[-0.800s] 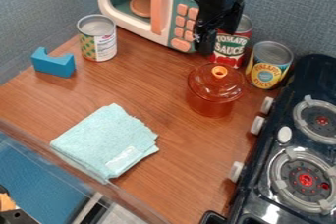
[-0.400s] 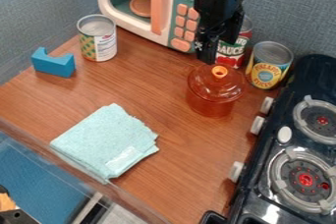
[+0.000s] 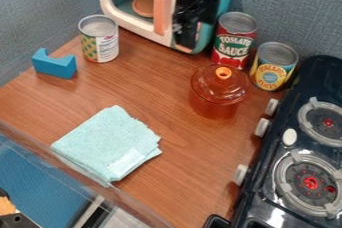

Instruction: Move the blue cloth to the top middle side of the table

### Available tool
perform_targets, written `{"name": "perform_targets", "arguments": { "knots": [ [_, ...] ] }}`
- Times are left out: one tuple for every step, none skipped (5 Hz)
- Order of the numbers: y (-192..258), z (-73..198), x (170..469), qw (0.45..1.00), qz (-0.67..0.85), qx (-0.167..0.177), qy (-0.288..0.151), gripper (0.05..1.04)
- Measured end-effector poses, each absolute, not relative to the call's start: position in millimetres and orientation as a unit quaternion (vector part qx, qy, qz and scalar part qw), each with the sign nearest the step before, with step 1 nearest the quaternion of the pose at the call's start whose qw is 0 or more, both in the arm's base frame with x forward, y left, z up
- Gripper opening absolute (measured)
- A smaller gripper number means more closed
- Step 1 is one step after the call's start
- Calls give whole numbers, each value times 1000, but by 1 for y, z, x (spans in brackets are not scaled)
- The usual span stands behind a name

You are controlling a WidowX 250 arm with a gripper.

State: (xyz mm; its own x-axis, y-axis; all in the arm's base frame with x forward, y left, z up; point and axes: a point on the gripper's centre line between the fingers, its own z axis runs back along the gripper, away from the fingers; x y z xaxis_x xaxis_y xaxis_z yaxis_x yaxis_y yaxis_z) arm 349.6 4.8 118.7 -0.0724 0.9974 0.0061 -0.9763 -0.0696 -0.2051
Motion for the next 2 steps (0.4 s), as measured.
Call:
{"name": "perform_targets", "arguments": {
  "knots": [
    [27,118,313,643,759,-70,-70,1000],
    [36,107,282,633,770,-56,-61,1000]
  ]
}}
